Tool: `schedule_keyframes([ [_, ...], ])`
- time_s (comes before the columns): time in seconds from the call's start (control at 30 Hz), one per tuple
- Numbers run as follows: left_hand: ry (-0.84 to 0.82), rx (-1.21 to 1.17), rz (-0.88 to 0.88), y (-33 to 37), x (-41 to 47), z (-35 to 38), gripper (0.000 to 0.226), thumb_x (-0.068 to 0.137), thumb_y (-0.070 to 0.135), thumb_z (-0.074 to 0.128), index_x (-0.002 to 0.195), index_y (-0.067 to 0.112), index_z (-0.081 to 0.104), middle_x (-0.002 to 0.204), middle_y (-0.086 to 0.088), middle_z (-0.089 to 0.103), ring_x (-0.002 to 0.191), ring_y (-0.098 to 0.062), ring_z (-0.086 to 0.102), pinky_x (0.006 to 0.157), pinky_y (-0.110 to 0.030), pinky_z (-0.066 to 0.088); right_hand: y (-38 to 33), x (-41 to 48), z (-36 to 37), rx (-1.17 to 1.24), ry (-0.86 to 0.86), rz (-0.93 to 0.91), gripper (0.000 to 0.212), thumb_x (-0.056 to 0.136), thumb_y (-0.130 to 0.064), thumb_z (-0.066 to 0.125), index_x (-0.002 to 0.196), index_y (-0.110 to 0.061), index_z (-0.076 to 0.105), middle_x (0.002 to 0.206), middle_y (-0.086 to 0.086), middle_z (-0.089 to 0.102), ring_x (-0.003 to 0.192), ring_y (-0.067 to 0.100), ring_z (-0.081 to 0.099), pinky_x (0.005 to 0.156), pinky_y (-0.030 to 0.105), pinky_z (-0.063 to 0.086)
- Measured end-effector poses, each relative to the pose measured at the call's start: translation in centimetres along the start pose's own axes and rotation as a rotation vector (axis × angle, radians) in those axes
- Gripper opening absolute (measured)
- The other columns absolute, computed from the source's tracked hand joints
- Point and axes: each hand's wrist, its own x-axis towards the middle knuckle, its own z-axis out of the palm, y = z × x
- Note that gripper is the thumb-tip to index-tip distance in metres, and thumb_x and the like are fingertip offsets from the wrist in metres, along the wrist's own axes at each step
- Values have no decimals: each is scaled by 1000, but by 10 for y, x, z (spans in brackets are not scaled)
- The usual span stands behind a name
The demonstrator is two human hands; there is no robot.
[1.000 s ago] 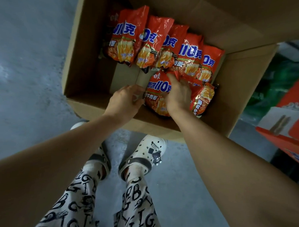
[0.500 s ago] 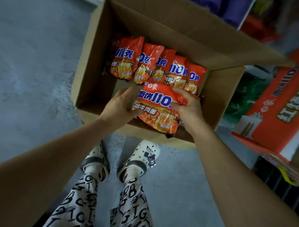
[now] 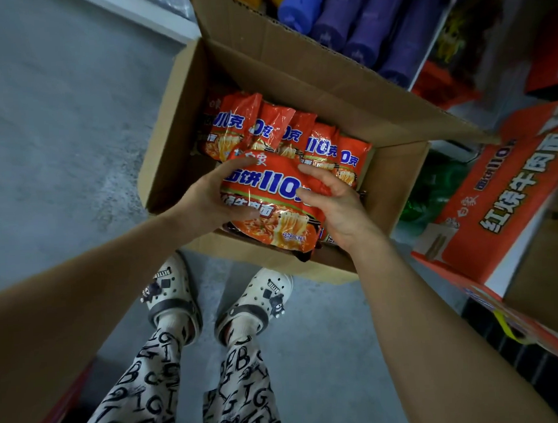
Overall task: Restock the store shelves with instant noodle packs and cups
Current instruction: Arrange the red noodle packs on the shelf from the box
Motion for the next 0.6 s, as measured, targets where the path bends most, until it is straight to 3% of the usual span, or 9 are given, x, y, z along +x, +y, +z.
schedule_keyframes([
  [0.07,49,-8,5,-3,2,2,79,74,11,81,135,46,45,135,10,49,120,-14,55,90,-44,57,6,7,-2,42,102,-36,40,86,-13,74,115,-39,69,128,-6,61,110,14,66,89,38,58],
  [0.13,127,-8,5,-9,5,3,79,74,11,82,134,47,45,134,12,49,120,-14,55,92,-45,56,15,18,-11,60,305,-46,39,89,-13,71,115,-42,66,122,-8,63,109,12,65,88,31,58],
  [0.2,196,-5,17,-17,10,2,79,75,12,81,134,48,44,135,12,47,121,-15,53,94,-46,55,29,28,-24,-171,478,-79,41,92,-11,67,117,-43,62,123,-7,62,107,9,63,77,19,56],
  [0.23,222,1,23,-21,13,1,78,75,13,81,134,48,43,135,11,47,122,-16,53,94,-47,54,39,33,-32,-348,513,-104,42,92,-12,66,120,-42,61,129,-4,60,112,12,61,78,20,55],
  [0.3,249,-3,29,-29,18,-2,77,76,15,81,133,48,42,135,11,46,122,-17,53,94,-49,54,59,43,-44,-692,513,-142,42,91,-13,68,124,-38,62,136,2,55,122,20,56,94,31,52],
  [0.37,256,-15,26,-39,23,-4,77,76,15,81,135,46,42,137,9,45,123,-18,52,94,-50,54,77,50,-50,-899,479,-156,44,88,-12,71,126,-31,64,139,7,50,126,25,52,101,29,44],
  [0.47,254,-24,17,-52,32,-6,77,76,14,80,137,43,41,135,11,46,123,-16,53,93,-49,54,100,59,-51,-994,430,-103,46,86,-15,74,129,-28,64,147,11,40,132,30,46,104,31,40],
  [0.6,245,-28,9,-67,40,-8,78,77,13,79,140,38,41,130,15,48,121,-13,53,94,-43,54,125,73,-45,-912,378,-36,56,87,-11,73,138,-28,56,152,10,33,136,31,41,112,38,37],
])
